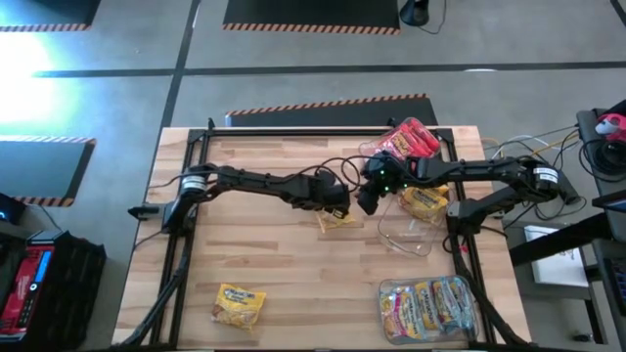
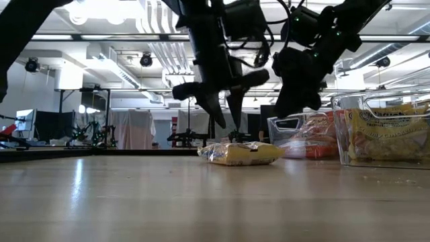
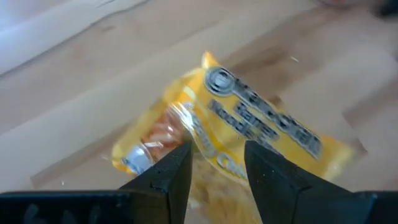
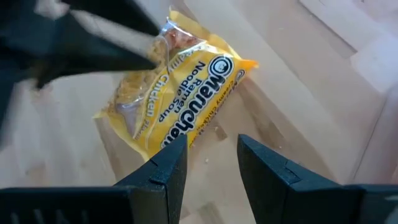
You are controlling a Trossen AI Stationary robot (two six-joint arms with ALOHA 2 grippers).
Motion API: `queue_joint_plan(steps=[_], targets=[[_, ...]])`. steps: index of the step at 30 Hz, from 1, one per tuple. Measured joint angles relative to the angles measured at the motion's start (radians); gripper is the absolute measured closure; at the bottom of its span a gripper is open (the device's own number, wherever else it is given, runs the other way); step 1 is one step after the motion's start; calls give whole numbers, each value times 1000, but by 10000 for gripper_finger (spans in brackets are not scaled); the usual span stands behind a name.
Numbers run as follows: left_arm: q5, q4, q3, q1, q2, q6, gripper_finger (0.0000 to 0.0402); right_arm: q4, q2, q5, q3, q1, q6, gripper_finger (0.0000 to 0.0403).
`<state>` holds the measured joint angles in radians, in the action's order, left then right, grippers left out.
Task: Sort Maruchan noodles
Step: Put the yellow noodle pack into the middle transparent bin
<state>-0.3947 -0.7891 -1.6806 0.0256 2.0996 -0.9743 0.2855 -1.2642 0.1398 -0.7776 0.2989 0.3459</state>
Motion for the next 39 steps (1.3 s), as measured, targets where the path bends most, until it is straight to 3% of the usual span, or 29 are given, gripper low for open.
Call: queue_joint_plan(steps=[7, 16, 31, 39], targets=[[31, 38, 46, -42, -7, 76, 271, -41, -40, 0, 0, 0, 4, 273], [72, 182, 197, -60, -41, -3, 271, -78, -158, -17, -4, 0, 35, 273], [180, 599, 548, -57, -171, -33, 271, -120, -121, 37, -8, 0, 137, 273], [176, 656, 626, -54, -178, -41, 271, -132, -95, 135, -55, -7, 197, 256]])
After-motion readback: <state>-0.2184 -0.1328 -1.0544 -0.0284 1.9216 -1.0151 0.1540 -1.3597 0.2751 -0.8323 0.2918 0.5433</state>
